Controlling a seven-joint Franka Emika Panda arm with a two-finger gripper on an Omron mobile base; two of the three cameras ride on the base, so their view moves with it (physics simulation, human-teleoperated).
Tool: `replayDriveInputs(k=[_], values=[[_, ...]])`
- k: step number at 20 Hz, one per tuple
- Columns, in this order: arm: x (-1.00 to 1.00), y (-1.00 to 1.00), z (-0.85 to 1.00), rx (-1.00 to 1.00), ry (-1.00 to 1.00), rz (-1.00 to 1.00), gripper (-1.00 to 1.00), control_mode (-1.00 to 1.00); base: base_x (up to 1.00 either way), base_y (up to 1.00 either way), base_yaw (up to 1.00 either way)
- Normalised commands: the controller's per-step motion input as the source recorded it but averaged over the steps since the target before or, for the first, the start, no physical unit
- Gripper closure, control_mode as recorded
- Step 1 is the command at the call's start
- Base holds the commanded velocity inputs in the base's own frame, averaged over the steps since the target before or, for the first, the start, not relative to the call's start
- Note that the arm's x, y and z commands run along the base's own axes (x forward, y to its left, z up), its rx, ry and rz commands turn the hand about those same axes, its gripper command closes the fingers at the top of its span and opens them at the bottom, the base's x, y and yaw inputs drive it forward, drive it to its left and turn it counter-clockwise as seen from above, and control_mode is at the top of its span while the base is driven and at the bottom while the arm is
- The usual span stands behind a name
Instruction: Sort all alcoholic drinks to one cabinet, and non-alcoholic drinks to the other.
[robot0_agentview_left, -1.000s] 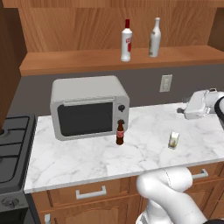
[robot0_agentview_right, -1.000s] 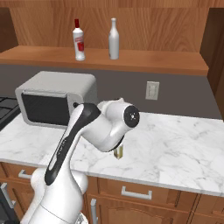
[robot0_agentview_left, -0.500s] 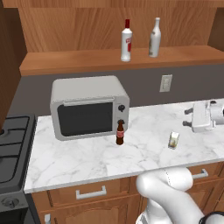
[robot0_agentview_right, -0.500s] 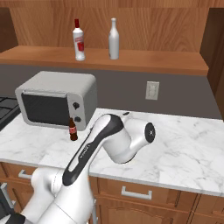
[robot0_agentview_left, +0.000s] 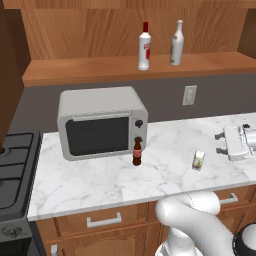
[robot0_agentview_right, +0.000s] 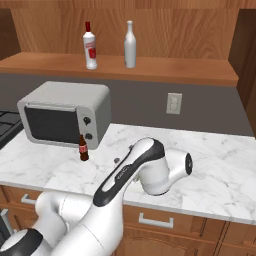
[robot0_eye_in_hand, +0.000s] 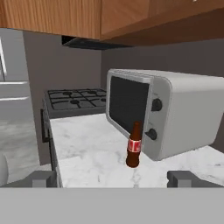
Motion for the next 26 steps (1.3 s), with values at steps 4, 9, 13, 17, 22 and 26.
replayDriveInputs(k=[4, 9, 13, 17, 22, 26], values=[[0.01, -0.08, -0.37, 0.00, 0.00, 0.07, -1.00, -1.00, 0.00, 0.00, 0.00], [0.00, -0.04, -0.34, 0.01, 0.00, 0.08, -1.00, -1.00, 0.00, 0.00, 0.00], [0.00, -0.15, -0.27, 0.04, 0.00, 0.08, -1.00, -1.00, 0.00, 0.00, 0.00], [0.00, -0.16, -0.22, 0.03, 0.00, 0.06, -1.00, -1.00, 0.00, 0.00, 0.00], [0.24, 0.00, -0.33, 0.00, 0.00, 0.01, -1.00, -1.00, 0.00, 0.00, 0.00], [0.23, 0.00, -0.33, 0.00, 0.00, 0.00, -1.00, -1.00, 0.00, 0.00, 0.00]])
